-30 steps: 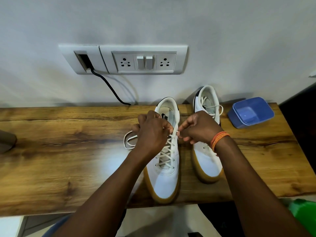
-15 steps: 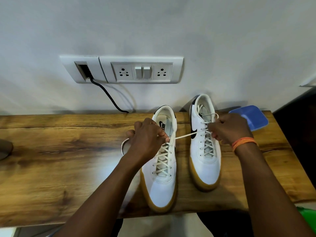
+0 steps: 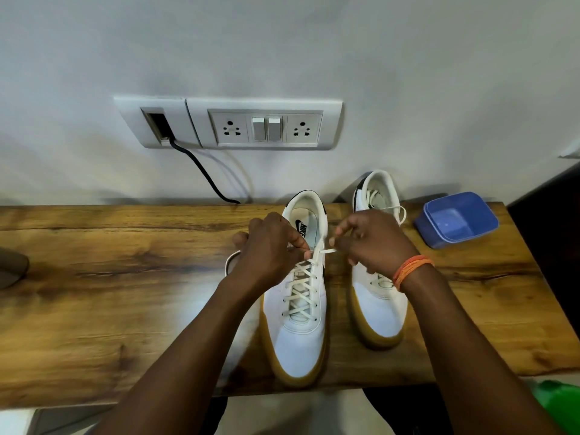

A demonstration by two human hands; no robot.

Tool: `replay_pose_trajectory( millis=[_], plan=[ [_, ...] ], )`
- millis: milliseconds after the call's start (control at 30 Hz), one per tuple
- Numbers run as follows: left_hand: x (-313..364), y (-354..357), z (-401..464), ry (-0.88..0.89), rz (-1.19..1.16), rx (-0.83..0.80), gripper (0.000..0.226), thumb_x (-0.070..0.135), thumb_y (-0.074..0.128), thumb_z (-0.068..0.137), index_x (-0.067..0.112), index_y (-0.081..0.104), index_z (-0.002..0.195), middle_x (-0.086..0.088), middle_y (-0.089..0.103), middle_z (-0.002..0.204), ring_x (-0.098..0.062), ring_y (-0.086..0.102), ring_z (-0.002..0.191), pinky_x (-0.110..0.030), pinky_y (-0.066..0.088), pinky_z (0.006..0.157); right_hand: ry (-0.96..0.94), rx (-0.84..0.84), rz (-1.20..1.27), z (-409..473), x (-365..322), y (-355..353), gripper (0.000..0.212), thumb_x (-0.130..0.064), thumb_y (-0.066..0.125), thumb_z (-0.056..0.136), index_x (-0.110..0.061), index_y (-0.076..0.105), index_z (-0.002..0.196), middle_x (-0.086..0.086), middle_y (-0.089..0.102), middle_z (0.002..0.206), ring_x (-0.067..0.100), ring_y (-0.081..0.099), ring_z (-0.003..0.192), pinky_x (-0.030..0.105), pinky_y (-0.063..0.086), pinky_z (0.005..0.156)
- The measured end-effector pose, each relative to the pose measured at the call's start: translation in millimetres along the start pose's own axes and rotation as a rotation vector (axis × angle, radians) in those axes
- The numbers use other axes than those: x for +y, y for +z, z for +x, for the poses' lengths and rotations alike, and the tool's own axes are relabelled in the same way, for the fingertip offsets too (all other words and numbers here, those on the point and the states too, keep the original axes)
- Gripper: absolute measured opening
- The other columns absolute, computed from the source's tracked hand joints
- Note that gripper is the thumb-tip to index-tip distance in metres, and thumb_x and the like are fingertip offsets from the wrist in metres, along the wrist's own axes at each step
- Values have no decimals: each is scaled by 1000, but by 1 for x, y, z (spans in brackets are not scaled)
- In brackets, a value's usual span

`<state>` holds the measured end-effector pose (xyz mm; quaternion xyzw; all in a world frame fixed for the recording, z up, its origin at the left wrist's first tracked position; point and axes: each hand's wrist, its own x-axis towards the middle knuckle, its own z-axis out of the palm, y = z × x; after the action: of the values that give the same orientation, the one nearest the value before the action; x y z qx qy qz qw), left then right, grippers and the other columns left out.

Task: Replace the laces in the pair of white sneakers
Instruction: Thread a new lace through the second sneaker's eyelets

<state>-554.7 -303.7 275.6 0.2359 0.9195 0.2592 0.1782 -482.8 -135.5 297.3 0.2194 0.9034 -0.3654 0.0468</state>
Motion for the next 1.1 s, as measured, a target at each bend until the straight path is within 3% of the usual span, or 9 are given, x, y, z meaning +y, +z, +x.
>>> replay_pose_trajectory(
  millis=[100, 167, 300, 433, 567, 700, 933, 1033, 1100],
  plan=[
    [0, -1, -1, 14, 8, 3, 6, 40, 74, 82, 37, 76, 87, 11, 50, 107, -22, 40, 116, -33, 14, 70, -11, -185, -99, -4, -2, 15, 14, -21, 65, 91, -15, 71, 79, 1, 65, 54, 2, 49, 32, 9, 33, 37],
    [0, -2, -1, 26, 15, 4, 7, 41, 74, 82, 36, 76, 87, 11, 50, 106, -21, 39, 116, -33, 12, 67, 14, -175, -81, -2, 0, 12, 15, -18, 65, 90, -13, 71, 77, 0, 64, 52, 5, 49, 33, 17, 39, 40],
    [-1, -2, -1, 33, 50, 1, 7, 42, 73, 82, 37, 76, 87, 13, 50, 107, -19, 39, 116, -35, 16, 75, 122, 26, -254, 9, 25, -20, 20, -17, 63, 87, -13, 71, 69, 0, 65, 60, 19, 62, 56, 35, 57, 64],
    [-3, -1, 0, 36, 35, 0, 6, 42, 73, 83, 37, 75, 86, 14, 49, 108, -17, 39, 115, -34, 14, 73, 185, 273, -287, 7, 42, -39, 22, -17, 64, 81, -19, 60, 59, 0, 64, 65, 25, 64, 71, 28, 48, 67],
    [-3, -1, 0, 40, 47, 4, 6, 40, 73, 83, 35, 75, 87, 14, 49, 106, -17, 40, 114, -34, 15, 73, 22, 61, 31, 0, 9, -23, 9, -17, 73, 81, -20, 68, 88, -3, 62, 60, 13, 59, 52, 18, 44, 49],
    [-4, 0, 0, 45, 55, 11, 6, 40, 74, 83, 36, 75, 87, 13, 49, 108, -18, 41, 115, -34, 16, 74, -30, -175, -137, -4, -3, 15, 17, -25, 63, 92, -13, 70, 82, 0, 64, 52, 2, 50, 34, 17, 35, 41],
    [-6, -1, 2, 55, 46, -2, 6, 42, 73, 83, 37, 75, 85, 14, 49, 110, -16, 40, 115, -35, 16, 76, 164, 46, -299, 9, 30, -26, 20, -23, 64, 90, -15, 70, 72, 3, 69, 67, 18, 64, 62, 34, 55, 66],
    [-7, 0, 2, 73, 33, -16, 7, 41, 73, 83, 36, 76, 86, 13, 51, 110, -16, 43, 112, -35, 19, 77, 165, 111, -224, 6, 35, -35, 13, -23, 72, 86, -14, 70, 76, 4, 69, 68, 18, 66, 63, 34, 56, 66],
    [-9, 0, 5, 64, -41, -47, 5, 38, 74, 83, 35, 75, 86, 12, 55, 104, -15, 51, 103, -38, 29, 85, 107, 25, -48, 2, 21, -25, 10, -20, 73, 83, -19, 67, 91, 7, 69, 67, 17, 66, 56, 32, 55, 53]
  ],
)
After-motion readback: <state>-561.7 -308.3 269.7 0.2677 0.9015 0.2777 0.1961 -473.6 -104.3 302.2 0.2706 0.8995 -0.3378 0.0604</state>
